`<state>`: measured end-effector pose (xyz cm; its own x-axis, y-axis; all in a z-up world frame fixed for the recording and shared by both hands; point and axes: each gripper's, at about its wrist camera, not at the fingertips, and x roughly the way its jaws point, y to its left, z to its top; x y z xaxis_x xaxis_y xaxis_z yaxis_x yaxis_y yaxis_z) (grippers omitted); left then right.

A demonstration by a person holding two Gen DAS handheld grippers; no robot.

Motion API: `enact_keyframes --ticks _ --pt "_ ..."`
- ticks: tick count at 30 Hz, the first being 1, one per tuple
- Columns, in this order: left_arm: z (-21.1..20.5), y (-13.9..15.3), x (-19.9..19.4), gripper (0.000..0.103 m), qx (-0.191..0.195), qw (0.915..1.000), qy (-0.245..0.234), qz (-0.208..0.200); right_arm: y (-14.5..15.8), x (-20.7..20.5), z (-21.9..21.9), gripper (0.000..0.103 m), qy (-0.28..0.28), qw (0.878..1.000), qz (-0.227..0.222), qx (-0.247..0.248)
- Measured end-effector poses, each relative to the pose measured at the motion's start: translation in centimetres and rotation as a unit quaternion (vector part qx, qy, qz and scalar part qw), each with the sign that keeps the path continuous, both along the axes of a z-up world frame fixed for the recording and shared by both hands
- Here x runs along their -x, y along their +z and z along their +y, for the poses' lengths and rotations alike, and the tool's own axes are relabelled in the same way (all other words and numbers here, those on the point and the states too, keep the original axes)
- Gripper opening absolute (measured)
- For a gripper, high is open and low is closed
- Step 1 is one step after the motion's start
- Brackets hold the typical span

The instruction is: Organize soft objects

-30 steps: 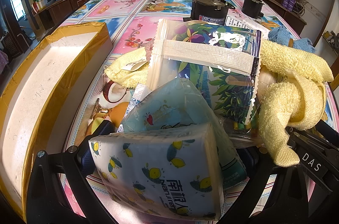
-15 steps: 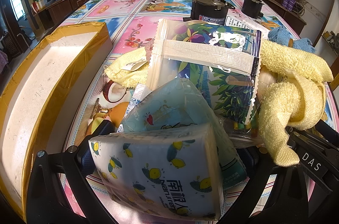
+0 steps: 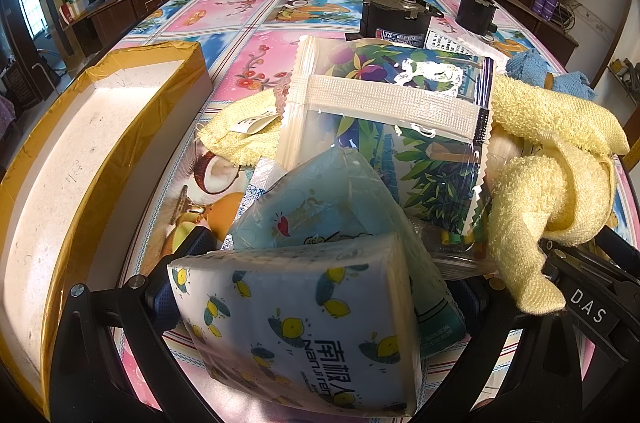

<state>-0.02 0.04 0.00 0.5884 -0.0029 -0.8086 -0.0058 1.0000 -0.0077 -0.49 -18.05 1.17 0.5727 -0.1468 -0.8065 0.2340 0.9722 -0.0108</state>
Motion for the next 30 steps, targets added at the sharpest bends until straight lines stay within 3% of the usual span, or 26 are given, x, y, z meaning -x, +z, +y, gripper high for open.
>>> enact_keyframes --ticks 30 --pt "0.4 0.02 -0.36 0.103 -0.001 1.0 0.01 0.0 -0.01 -0.02 0.01 0.103 0.0 1.0 0.0 0.0"
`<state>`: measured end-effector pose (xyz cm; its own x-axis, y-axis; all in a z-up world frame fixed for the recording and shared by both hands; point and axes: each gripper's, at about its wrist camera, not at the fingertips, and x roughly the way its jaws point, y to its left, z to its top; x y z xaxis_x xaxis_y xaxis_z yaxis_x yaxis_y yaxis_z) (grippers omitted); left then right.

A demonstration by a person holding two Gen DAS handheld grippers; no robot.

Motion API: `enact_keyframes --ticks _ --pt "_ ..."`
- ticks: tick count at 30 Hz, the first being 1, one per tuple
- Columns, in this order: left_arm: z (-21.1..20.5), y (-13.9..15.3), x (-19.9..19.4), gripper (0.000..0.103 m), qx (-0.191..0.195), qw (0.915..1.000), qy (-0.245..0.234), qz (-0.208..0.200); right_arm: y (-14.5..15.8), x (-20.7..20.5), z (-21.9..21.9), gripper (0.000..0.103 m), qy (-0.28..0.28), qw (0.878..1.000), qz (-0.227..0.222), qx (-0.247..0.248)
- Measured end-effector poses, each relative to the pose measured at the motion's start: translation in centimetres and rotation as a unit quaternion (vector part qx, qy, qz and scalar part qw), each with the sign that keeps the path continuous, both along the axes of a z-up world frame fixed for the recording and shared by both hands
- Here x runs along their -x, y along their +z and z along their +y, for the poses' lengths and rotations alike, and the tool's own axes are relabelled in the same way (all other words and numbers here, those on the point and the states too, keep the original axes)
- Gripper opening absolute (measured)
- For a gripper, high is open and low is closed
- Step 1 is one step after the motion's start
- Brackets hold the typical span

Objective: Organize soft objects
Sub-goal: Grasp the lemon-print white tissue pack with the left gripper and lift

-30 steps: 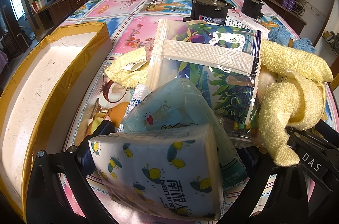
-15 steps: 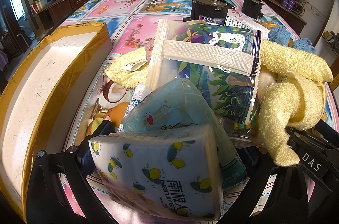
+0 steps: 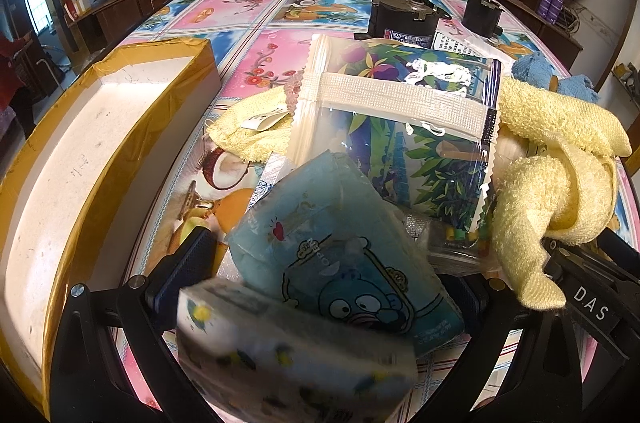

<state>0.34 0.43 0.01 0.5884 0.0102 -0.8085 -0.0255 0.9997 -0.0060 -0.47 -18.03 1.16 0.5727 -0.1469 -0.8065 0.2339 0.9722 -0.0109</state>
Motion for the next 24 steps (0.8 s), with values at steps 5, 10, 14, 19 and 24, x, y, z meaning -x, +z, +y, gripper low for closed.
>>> enact_keyframes --ticks 5,10,14,19,24 --pt "0.03 0.0 0.04 0.103 0.0 1.0 0.0 0.0 -0.01 0.0 -0.01 0.103 0.0 1.0 0.0 0.0" --pt "0.03 0.0 0.03 0.103 0.0 1.0 0.0 0.0 -0.01 -0.01 -0.01 0.103 0.0 1.0 0.0 0.0" --pt "0.03 0.0 0.03 0.103 0.0 1.0 0.0 0.0 -0.01 -0.01 -0.01 0.103 0.0 1.0 0.0 0.0" --pt "0.03 0.0 0.04 0.103 0.0 1.0 0.0 0.0 -0.01 -0.03 0.05 0.103 0.0 1.0 0.0 0.0" --pt "-0.47 -0.06 0.19 0.103 -0.002 1.0 -0.002 0.0 -0.01 -0.07 0.1 0.103 0.001 1.0 0.0 0.0"
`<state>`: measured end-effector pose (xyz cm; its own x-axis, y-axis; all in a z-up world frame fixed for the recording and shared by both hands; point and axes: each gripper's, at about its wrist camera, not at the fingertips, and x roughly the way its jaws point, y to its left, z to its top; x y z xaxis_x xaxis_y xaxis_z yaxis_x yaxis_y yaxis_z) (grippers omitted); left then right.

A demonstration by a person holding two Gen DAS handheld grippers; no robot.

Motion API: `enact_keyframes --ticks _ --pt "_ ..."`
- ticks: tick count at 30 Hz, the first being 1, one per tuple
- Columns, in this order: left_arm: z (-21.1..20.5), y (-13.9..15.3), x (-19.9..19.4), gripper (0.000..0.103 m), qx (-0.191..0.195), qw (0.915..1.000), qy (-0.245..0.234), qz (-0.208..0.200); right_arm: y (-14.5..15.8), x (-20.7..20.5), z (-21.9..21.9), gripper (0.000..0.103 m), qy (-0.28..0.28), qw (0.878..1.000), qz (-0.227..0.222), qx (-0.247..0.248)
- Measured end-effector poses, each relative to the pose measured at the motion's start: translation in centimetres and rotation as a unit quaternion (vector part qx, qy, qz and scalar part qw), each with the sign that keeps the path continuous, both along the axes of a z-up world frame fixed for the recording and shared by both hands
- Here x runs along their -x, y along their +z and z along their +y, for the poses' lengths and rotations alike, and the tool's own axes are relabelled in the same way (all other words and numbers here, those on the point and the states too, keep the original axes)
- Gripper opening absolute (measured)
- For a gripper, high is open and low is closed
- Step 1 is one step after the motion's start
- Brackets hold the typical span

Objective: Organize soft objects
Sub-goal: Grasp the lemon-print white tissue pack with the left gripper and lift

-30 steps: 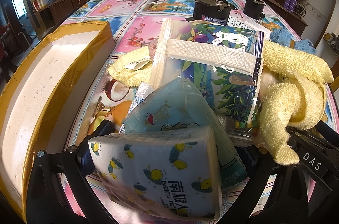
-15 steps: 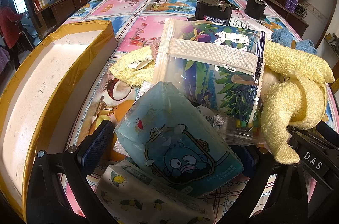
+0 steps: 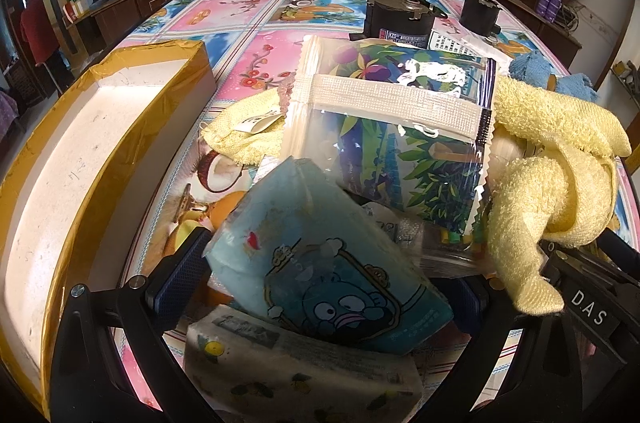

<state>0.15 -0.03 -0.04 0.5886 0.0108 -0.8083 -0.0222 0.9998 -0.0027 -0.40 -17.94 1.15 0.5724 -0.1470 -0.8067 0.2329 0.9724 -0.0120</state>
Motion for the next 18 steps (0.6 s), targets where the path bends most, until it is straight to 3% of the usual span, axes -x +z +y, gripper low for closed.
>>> enact_keyframes --ticks 5,11,18 --pt "0.1 0.0 0.5 0.103 0.001 1.0 0.009 0.0 0.0 0.1 0.0 0.103 -0.006 1.0 -0.001 -0.003" --pt "-0.3 0.2 2.2 0.103 0.002 0.9969 -0.072 0.032 0.0 0.6 -0.2 0.103 0.034 0.999 0.03 -0.008" --pt "-0.3 0.3 3.4 0.103 -0.001 0.9958 -0.083 0.039 0.1 1.2 0.0 0.103 0.091 0.995 0.034 -0.003"
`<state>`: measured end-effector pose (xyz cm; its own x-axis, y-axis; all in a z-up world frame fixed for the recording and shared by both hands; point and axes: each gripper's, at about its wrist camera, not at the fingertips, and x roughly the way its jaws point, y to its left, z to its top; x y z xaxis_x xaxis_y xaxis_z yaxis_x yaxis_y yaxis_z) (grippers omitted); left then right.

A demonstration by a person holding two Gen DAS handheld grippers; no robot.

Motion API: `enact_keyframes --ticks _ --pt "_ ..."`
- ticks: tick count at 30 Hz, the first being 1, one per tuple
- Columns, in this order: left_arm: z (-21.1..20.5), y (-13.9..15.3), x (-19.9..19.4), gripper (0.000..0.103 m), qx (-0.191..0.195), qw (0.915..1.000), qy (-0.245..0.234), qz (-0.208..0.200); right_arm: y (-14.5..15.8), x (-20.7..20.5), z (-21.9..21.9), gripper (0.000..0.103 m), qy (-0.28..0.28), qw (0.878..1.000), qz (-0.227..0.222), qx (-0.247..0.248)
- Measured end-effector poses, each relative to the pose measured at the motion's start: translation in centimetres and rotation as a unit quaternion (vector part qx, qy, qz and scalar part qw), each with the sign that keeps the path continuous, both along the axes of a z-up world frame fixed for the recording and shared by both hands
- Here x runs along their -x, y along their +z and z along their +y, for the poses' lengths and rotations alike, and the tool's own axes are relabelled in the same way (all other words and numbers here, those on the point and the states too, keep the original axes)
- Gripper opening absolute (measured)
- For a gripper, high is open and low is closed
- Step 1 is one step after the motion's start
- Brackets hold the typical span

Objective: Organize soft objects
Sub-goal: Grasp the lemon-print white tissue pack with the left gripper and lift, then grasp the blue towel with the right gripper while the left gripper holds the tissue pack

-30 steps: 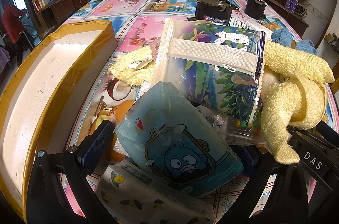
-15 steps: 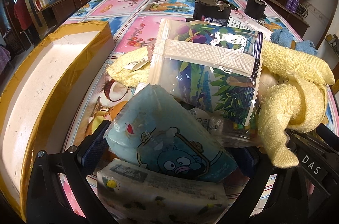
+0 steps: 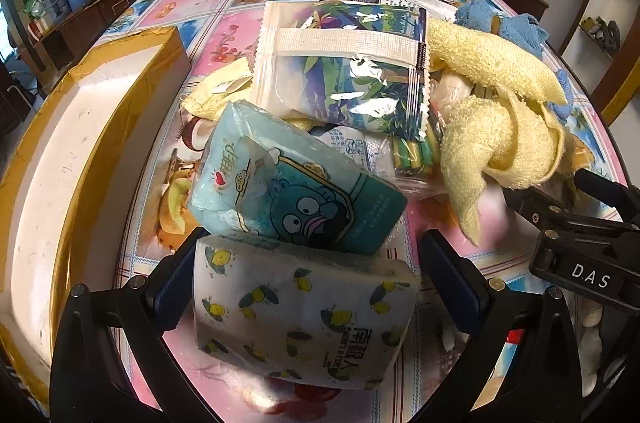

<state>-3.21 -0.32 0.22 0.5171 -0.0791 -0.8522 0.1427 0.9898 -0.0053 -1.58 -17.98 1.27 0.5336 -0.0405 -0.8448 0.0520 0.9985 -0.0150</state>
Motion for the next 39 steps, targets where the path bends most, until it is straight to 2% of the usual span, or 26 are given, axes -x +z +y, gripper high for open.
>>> enact_keyframes --ticks 2,3,5,8,10,11,13,14,17,21,26,31,35,39 --pt "0.6 0.8 1.3 0.093 0.027 0.9995 -0.016 -0.009 0.1 0.3 0.1 0.102 0.012 1.0 0.005 0.002" --pt "1.1 1.6 2.1 0.093 0.047 0.9984 -0.023 -0.02 0.2 0.6 0.0 0.102 0.012 1.0 0.012 0.004" --pt "2.5 4.5 4.2 0.093 0.068 0.9942 -0.041 -0.073 0.8 1.7 -0.4 0.1 0.007 1.0 0.006 0.005" --pt "5.1 8.8 7.4 0.093 0.065 0.9813 -0.048 -0.175 3.5 5.0 -1.8 0.1 0.003 0.999 -0.05 -0.003" --pt "7.6 10.7 8.5 0.094 0.078 0.9719 -0.043 -0.218 5.5 7.3 -2.7 0.1 0.005 0.995 -0.104 -0.007" --pt "8.8 10.9 8.5 0.099 0.088 0.9696 -0.039 -0.225 6.5 8.5 -3.1 0.101 0.005 0.991 -0.137 -0.004" --pt "10.8 10.6 7.8 0.102 0.11 0.971 -0.028 -0.211 7.6 10.0 -4.0 0.101 0.004 0.983 -0.184 -0.002" --pt "11.4 10.1 7.3 0.102 0.109 0.9752 -0.02 -0.191 7.7 9.9 -4.4 0.101 0.006 0.984 -0.179 -0.006" --pt "11.4 8.5 6.3 0.101 0.098 0.9839 -0.021 -0.148 6.6 7.9 -5.4 0.1 0.01 0.992 -0.118 -0.037" --pt "8.7 7.3 6.9 0.101 0.099 0.9849 -0.07 -0.124 5.4 6.7 -4.5 0.1 0.032 0.992 -0.095 -0.074" --pt "5.2 5.4 6.5 0.101 0.073 0.9865 -0.109 -0.099 5.1 7.1 -3.7 0.1 0.053 0.992 -0.091 -0.069" --pt "3.5 3.5 5.0 0.101 0.077 0.9888 -0.108 -0.069 5.9 8.2 -8.6 0.1 -0.003 0.992 -0.108 -0.07" --pt "2.5 2.3 4.4 0.101 0.059 0.9911 -0.106 -0.056 5.8 8.9 -13.7 0.1 -0.065 0.99 -0.106 -0.071" --pt "2.7 1.6 3.7 0.101 0.059 0.9936 -0.091 -0.031 5.7 8.6 -15.8 0.1 -0.083 0.989 -0.099 -0.077"
